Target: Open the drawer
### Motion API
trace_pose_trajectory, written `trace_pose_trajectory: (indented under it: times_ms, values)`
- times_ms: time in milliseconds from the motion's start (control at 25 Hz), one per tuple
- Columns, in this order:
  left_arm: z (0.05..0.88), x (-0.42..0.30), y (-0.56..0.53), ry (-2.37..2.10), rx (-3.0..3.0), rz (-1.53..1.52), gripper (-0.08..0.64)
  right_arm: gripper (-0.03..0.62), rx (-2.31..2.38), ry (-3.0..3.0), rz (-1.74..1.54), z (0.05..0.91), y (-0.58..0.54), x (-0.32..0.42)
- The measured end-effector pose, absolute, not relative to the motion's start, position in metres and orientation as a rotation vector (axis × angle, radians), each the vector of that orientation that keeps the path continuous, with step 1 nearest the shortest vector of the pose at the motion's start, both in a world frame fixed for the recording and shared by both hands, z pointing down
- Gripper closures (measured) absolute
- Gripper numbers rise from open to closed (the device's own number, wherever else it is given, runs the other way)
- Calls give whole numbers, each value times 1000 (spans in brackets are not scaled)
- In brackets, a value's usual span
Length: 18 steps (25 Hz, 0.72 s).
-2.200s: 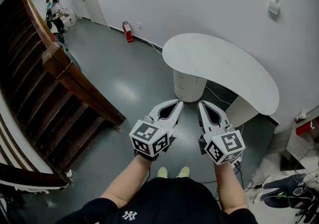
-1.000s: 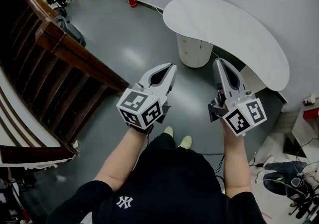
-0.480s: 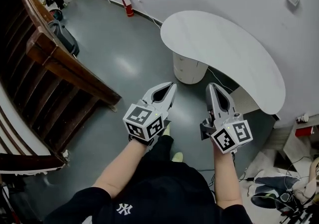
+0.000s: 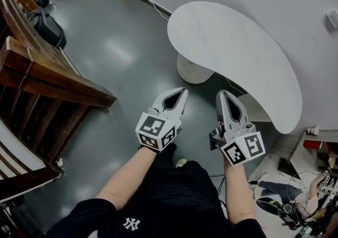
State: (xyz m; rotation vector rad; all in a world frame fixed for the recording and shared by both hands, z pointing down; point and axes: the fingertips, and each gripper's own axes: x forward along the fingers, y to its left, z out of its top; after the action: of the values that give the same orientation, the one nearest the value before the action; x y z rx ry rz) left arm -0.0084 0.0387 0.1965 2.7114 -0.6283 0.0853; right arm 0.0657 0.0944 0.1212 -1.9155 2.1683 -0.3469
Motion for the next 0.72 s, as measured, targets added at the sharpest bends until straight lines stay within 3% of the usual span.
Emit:
trace_pose_trajectory:
  times_ms: [720]
  values:
    - [394, 92, -90, -604, 2514, 142, 552, 577, -1984, 2229, -448, 286, -41, 133]
